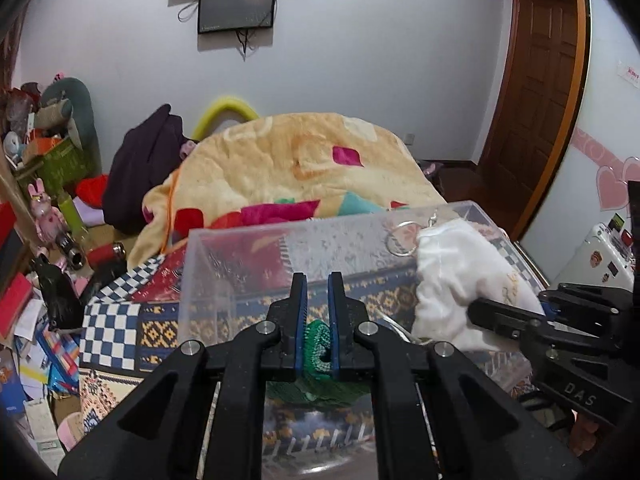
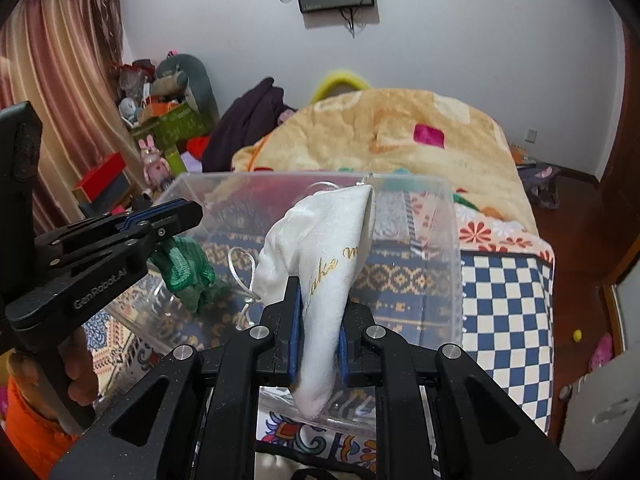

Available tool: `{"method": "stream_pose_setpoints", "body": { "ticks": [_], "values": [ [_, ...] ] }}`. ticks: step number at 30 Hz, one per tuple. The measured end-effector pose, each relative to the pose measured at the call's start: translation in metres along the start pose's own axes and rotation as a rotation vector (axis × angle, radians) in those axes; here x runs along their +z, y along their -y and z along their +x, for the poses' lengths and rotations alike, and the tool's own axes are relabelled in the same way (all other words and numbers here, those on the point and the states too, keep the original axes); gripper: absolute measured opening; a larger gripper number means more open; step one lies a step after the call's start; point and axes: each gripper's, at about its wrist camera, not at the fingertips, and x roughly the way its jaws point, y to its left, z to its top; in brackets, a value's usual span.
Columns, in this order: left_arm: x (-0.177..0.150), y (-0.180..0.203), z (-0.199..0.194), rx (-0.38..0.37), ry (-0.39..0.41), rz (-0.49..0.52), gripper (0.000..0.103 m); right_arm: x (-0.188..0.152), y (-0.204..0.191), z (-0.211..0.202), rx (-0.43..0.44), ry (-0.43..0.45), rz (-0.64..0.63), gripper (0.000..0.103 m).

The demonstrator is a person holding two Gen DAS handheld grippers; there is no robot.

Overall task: Organize soft objects
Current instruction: 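Lower the green glove into the box with the left gripper while the right drops the white pouch in, then grasp the grey mesh bag with the left gripper while the right grasps the black strap bag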

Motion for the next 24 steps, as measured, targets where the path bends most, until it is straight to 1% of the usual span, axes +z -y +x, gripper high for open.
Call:
{"method": "stream_pose_setpoints", "body": {
  "ticks": [1,2,3,4,5,6,8,10,13,16,18,22,24],
  "values": [
    [-0.001,0.000,0.000,-0.004,-0.012,0.000,0.011,0.001,0.000,0.001,-0.001,-0.010,0.001,0.016],
    [-0.002,0.001,0.001,-0.007,-0.019,0.000,0.015,0.001,0.000,0.001,-0.002,-0.018,0.002,0.020],
    [-0.002,0.001,0.001,-0.014,-0.024,0.001,0.021,0.003,0.001,0.001,-0.002,-0.022,0.001,0.027],
    [-0.003,0.002,-0.001,-0.020,-0.025,0.001,0.024,0.004,0.001,0.000,0.000,-0.022,-0.001,0.032],
    [-0.003,0.003,-0.003,-0.019,-0.020,0.002,0.032,0.004,0.001,-0.004,-0.003,-0.013,-0.001,0.043],
    [-0.002,0.003,-0.004,-0.015,-0.015,0.003,0.040,0.005,0.000,-0.006,-0.007,-0.001,-0.001,0.051],
    [-0.002,0.004,-0.011,-0.011,-0.002,0.008,0.045,0.005,0.000,-0.015,-0.015,0.030,-0.001,0.056],
    [-0.001,0.004,-0.017,-0.013,0.006,0.011,0.047,0.007,-0.002,-0.024,-0.014,0.054,-0.002,0.057],
    [0.000,0.005,-0.034,-0.018,0.032,0.012,0.055,0.006,-0.003,-0.041,-0.025,0.091,-0.007,0.060],
    [-0.001,0.004,-0.054,-0.024,0.075,0.017,0.058,0.005,-0.007,-0.055,-0.035,0.132,-0.016,0.066],
    [-0.003,0.004,-0.068,-0.033,0.096,0.020,0.061,0.001,-0.008,-0.066,-0.035,0.162,-0.019,0.070],
    [-0.011,0.005,-0.096,-0.041,0.143,0.034,0.066,-0.008,-0.012,-0.085,-0.048,0.205,-0.030,0.074],
    [-0.016,0.006,-0.107,-0.045,0.161,0.040,0.070,-0.015,-0.014,-0.092,-0.047,0.222,-0.034,0.082]
  ]
}}
